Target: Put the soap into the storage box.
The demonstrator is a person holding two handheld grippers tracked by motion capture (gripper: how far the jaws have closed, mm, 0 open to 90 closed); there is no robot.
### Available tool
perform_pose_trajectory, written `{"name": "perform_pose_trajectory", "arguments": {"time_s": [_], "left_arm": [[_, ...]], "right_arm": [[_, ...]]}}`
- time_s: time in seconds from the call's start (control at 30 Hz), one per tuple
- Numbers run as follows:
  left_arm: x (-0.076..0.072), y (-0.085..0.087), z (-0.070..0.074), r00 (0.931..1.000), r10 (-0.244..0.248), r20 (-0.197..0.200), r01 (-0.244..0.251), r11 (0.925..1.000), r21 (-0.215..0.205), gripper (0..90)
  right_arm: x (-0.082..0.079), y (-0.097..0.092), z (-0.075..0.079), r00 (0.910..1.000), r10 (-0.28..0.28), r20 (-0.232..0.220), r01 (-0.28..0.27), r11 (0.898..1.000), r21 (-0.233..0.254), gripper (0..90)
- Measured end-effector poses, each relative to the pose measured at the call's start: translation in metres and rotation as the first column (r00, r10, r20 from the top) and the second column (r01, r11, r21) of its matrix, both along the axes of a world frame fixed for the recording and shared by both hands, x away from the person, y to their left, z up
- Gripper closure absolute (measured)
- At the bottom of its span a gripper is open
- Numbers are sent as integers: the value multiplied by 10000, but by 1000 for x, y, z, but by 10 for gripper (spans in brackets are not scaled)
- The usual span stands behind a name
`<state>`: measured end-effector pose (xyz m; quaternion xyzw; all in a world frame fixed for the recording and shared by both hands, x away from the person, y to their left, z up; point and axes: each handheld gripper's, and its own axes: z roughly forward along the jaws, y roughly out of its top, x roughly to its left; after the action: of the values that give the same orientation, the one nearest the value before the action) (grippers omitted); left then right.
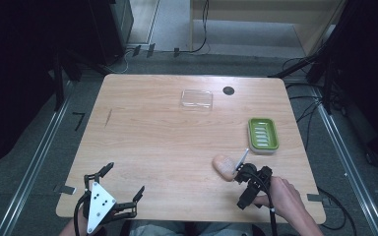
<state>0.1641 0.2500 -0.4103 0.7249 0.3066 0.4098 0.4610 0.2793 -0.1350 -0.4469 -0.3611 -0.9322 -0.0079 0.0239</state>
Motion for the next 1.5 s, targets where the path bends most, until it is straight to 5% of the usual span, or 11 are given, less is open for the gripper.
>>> {"name": "perform_pose_trajectory", "arguments": {"time_s": [0.43, 1.5], "left_arm": [[0, 1, 0, 10000, -7, 17, 7, 10000, -7, 0], [0, 0, 0, 10000, -32, 5, 32, 10000, -14, 0]], "right_arm": [[3, 3, 2, 9999, 68, -88, -70, 9997, -246, 0], [40, 26, 16, 9992, 344, 212, -334, 9985, -435, 0]]}}
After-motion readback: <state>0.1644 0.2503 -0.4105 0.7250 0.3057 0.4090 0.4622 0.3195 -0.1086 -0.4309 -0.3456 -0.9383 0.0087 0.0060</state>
